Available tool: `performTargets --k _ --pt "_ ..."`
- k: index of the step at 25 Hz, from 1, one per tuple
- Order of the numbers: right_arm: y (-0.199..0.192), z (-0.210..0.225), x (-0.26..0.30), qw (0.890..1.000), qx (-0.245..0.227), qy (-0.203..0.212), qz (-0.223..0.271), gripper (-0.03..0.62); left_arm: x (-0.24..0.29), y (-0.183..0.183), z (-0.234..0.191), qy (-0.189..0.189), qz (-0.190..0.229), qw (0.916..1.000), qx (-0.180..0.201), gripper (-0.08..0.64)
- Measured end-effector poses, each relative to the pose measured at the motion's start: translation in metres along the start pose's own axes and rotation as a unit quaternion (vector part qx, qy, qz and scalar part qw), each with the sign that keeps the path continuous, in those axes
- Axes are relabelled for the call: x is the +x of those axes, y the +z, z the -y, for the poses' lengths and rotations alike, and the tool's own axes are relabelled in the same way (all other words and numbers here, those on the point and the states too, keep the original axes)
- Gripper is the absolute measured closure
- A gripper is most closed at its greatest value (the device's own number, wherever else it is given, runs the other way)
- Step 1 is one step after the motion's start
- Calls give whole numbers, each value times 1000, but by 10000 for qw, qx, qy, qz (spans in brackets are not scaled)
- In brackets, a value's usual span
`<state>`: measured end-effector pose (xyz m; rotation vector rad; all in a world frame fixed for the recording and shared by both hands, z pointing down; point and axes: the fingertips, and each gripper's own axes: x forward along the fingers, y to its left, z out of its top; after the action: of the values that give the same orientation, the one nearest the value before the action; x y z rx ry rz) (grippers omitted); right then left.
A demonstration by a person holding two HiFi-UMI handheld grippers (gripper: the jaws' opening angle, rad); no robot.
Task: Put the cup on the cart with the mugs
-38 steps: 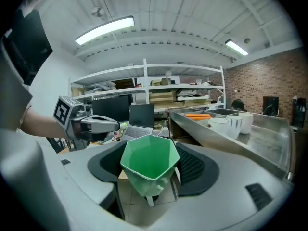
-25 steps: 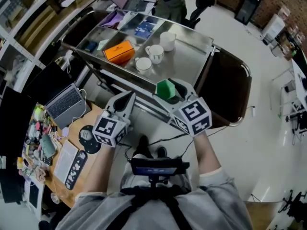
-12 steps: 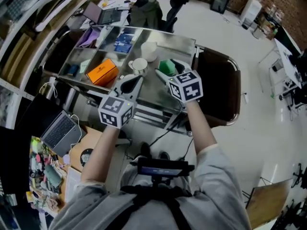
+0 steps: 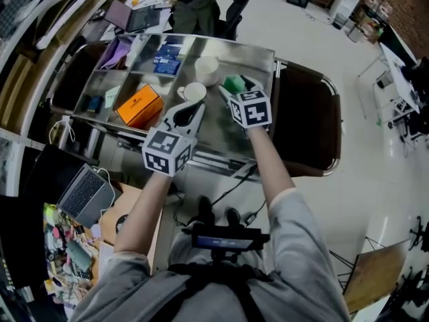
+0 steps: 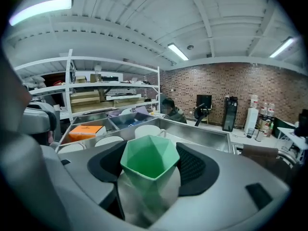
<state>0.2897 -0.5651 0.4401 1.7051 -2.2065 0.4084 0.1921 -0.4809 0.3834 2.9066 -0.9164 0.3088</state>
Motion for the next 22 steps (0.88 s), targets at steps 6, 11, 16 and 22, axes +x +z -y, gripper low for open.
performTargets --k 6,11,16,22 --pt "3 32 19 9975 232 -641 173 265 6 -5 -4 -32 -60 10000 -28 555" --pt "-1 59 29 9908 332 -1291 223 264 6 -11 -4 -61 -158 9999 14 555" --pt "-14 71 42 9849 597 -1622 82 262 5 -15 -9 -53 -140 9999 21 555" --pt "-40 81 50 9752 859 -2024 -265 256 4 -24 -10 -67 -216 9997 24 555"
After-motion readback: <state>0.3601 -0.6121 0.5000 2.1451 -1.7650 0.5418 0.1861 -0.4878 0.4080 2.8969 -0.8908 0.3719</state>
